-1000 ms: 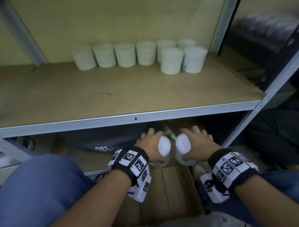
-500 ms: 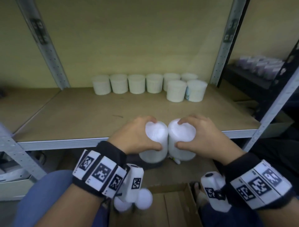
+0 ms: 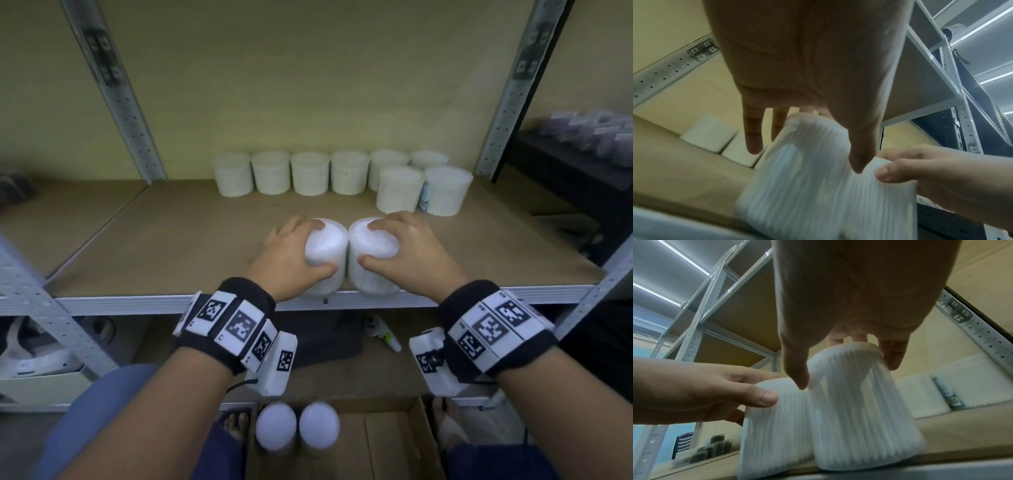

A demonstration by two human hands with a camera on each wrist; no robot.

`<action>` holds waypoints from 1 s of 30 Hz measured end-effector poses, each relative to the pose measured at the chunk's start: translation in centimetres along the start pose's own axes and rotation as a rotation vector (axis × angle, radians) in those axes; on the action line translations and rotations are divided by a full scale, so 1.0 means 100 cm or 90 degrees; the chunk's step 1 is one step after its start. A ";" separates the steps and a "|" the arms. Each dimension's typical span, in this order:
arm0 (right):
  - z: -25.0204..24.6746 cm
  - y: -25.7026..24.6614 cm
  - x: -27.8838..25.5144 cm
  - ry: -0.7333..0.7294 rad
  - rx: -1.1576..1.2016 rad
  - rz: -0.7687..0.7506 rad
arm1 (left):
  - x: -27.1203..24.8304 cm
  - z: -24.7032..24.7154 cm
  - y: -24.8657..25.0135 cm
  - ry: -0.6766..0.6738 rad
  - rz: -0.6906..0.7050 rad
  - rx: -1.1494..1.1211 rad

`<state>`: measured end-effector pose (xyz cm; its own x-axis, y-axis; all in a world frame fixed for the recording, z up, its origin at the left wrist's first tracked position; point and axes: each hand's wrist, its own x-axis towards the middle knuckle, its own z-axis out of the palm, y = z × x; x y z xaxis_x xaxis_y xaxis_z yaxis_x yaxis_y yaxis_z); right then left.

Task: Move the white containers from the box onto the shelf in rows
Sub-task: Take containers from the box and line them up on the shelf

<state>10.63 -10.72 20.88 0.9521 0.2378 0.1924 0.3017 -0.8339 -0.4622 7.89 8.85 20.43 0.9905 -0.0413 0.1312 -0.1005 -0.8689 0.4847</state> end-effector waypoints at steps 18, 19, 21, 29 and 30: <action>-0.015 -0.009 -0.027 0.043 -0.112 -0.096 | -0.029 0.001 0.013 0.157 0.091 0.060; -0.015 -0.009 -0.026 0.048 -0.114 -0.095 | -0.028 0.001 0.013 0.159 0.093 0.061; -0.014 -0.009 -0.023 0.053 -0.125 -0.089 | -0.024 0.001 0.012 0.160 0.091 0.059; -0.012 -0.012 0.013 0.054 -0.158 -0.065 | 0.012 -0.004 0.007 0.157 0.055 0.035; -0.011 -0.012 0.020 0.050 -0.158 -0.061 | 0.018 -0.004 0.006 0.157 0.050 0.030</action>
<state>12.15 -9.77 22.74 0.9102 0.2895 0.2961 0.3586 -0.9086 -0.2139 9.61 8.48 21.34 0.9261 0.0070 0.3771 -0.1660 -0.8903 0.4241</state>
